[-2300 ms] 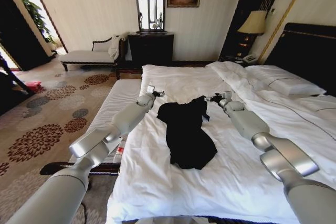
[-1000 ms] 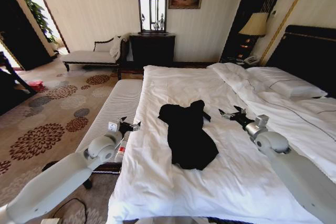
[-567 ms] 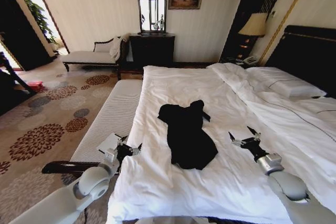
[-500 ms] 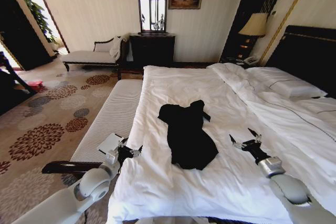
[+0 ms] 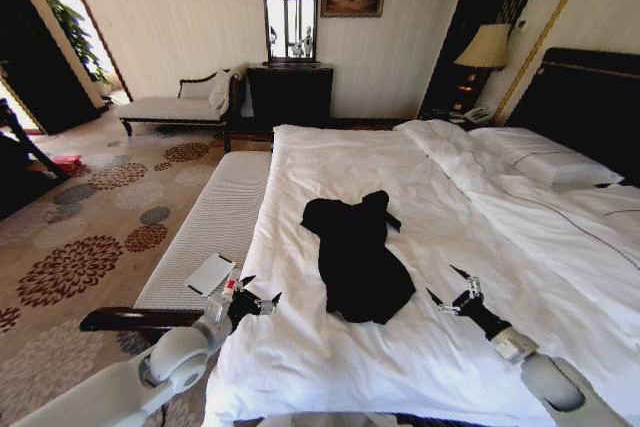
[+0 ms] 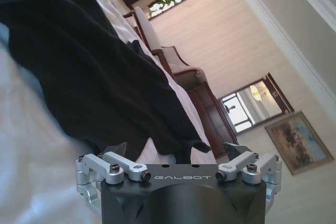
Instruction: Fold the clothes on the bed.
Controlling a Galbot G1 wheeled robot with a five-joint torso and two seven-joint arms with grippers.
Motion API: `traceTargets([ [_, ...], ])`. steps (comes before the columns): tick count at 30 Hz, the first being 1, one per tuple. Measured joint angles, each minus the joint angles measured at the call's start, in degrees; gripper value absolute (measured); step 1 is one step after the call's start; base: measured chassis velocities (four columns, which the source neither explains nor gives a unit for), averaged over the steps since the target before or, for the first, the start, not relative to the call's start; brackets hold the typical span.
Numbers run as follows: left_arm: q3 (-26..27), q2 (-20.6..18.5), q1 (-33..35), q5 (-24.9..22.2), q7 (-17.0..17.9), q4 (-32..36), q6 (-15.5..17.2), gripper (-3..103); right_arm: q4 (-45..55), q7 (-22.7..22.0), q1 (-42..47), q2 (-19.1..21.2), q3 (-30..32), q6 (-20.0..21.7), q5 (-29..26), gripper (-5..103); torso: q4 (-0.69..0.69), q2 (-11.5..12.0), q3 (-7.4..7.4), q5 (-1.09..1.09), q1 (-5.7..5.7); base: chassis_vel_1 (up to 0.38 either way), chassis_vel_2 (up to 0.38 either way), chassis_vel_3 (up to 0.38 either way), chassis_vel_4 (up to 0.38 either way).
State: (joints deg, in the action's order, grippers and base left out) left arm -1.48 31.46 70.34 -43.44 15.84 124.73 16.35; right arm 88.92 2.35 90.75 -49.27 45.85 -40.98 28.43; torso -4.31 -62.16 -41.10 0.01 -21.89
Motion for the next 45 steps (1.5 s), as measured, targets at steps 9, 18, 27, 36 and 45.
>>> traceTargets([
  [9,0.1,0.7,0.3,-0.3,0.2,-0.2,0.2,100,-0.9,-4.4,-3.0,0.4,-0.9,-5.2,16.7,100,0.01,0.0,0.0,-0.01,0.0,0.0,0.0,0.0,0.0],
  [18,0.4,0.7,0.1,-0.7,0.4,-0.2,0.3,100,-5.1,-5.7,-6.1,0.5,-4.2,-5.3,19.9,100,0.0,0.0,0.0,0.0,0.0,0.0,0.0,0.0,0.0],
  [27,0.7,0.4,-0.3,-1.4,0.9,0.1,0.3,100,-7.0,-5.8,-8.8,1.0,-7.4,-5.1,22.4,100,0.0,0.0,-0.01,-0.01,0.0,0.0,0.0,0.0,0.0],
  [36,0.8,0.9,-0.4,-1.5,1.0,-0.1,0.3,100,-7.5,-6.1,-10.2,1.2,-8.9,-4.9,23.1,99,0.0,0.0,0.0,-0.01,0.0,0.0,0.0,0.0,0.0],
  [45,0.9,0.9,-0.6,-1.7,1.0,-0.5,0.3,100,-7.9,-6.1,-12.0,1.4,-10.7,-4.8,24.0,67,0.01,0.0,0.0,-0.01,0.0,0.0,0.0,0.0,0.0],
])
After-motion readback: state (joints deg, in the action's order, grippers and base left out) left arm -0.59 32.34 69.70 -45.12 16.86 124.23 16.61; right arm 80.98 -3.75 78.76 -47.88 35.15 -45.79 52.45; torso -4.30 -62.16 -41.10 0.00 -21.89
